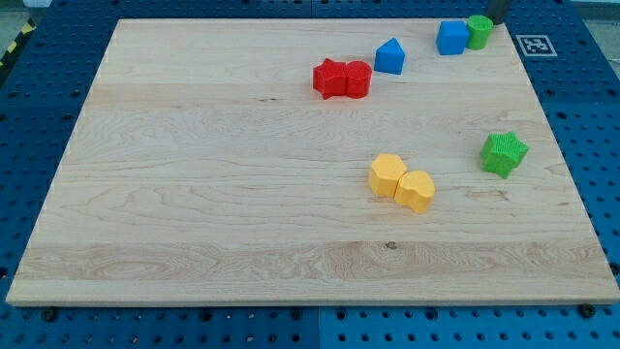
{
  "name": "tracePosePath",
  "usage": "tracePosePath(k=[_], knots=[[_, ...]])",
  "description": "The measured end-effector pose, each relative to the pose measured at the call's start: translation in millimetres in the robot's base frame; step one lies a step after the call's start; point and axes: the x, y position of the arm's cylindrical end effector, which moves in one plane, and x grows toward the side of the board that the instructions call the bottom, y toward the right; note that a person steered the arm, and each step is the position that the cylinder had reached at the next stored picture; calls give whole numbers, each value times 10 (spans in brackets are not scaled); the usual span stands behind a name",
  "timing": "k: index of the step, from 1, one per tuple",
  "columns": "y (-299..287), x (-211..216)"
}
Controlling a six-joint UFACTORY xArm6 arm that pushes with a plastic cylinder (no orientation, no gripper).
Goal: Separate the green circle and the blue cube from each other
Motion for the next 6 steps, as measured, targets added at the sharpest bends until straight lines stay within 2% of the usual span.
tracePosePath(k=[3,6], knots=[[-576,138],[-365,692]])
